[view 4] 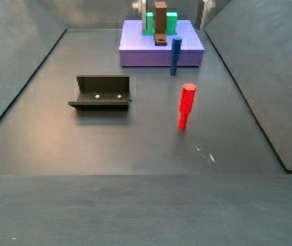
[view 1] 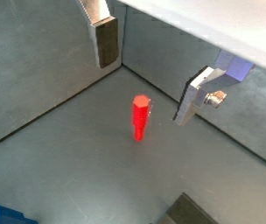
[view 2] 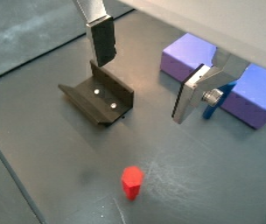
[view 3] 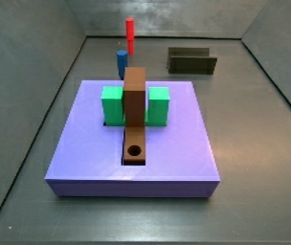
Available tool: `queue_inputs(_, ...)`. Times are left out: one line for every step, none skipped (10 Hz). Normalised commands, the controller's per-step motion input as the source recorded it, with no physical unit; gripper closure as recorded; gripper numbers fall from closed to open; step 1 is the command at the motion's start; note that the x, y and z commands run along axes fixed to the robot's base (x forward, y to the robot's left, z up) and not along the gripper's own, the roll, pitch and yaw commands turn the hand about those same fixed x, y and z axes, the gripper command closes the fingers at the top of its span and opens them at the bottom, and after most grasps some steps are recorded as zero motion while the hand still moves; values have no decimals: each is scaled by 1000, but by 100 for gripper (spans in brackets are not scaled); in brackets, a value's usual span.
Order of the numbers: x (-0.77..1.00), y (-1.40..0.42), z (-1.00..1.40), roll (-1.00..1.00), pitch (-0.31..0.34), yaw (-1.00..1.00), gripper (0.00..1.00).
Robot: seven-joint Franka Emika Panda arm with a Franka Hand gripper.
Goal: Pick up the blue object. Move up. Move to above the board. Insert the blue object.
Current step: Pick up the blue object.
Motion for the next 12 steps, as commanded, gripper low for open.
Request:
queue_inputs(0,0,0,-4,0,0,0)
queue_inputs(9,-29,0,-11,0,0,0)
queue_inputs(0,-203,-83,-11,-34,60,0)
queue_inputs(-57,-671,-191,51,-91,143,0)
queue_inputs(-91,-877,-166,117,-61,60,0)
queue_inputs(-77,-823,-186,57,-51,0,0)
queue_inputs(-14,-860,-160,46,-49,0,0)
queue_inputs(-14,-766,-209,0,-86,-46,0)
queue_inputs(0,-726,-217,0,-74,-91,0)
queue_inputs(0,-609,-234,-50,-70,-154,0)
queue_inputs(0,-494,-260,-91,-74,-234,0)
queue_inputs(0,-420,-266,-106,-76,-286,0)
